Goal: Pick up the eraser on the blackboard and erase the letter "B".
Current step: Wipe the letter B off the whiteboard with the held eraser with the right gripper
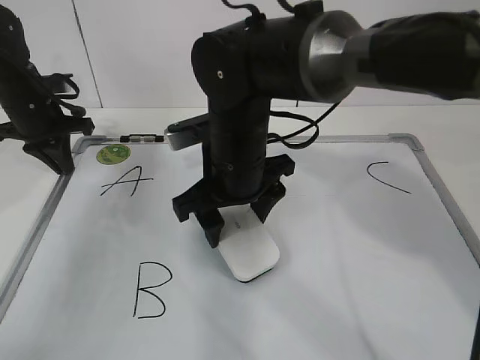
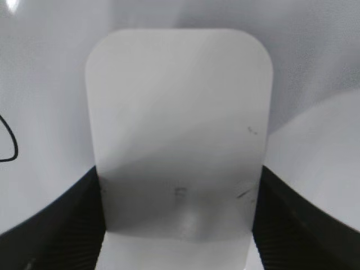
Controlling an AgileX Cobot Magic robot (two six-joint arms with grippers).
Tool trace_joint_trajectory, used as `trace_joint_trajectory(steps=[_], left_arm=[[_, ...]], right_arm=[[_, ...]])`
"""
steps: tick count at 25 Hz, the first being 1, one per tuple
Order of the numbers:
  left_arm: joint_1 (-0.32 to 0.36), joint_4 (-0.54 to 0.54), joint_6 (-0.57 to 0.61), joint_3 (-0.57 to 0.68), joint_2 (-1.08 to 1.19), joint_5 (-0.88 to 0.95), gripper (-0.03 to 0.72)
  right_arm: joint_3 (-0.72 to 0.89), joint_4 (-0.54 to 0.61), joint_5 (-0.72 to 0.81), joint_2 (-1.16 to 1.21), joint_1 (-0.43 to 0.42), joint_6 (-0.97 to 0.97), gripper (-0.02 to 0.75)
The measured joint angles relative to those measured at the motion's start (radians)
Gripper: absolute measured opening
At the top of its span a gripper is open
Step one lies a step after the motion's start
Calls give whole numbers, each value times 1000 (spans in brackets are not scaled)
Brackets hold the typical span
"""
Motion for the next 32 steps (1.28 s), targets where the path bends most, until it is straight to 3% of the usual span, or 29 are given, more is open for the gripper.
trace_joint_trajectory(steps=[17, 23, 32], left_arm=[[0, 4, 0, 0, 0, 8, 32], [0, 5, 0, 0, 0, 12, 33], [2, 5, 0, 0, 0, 12, 33]], right_arm=[[-32, 12, 18, 75, 35, -38, 549], [-36, 42, 18, 79, 144, -60, 549], [-100, 177, 18, 106, 329, -108, 548]])
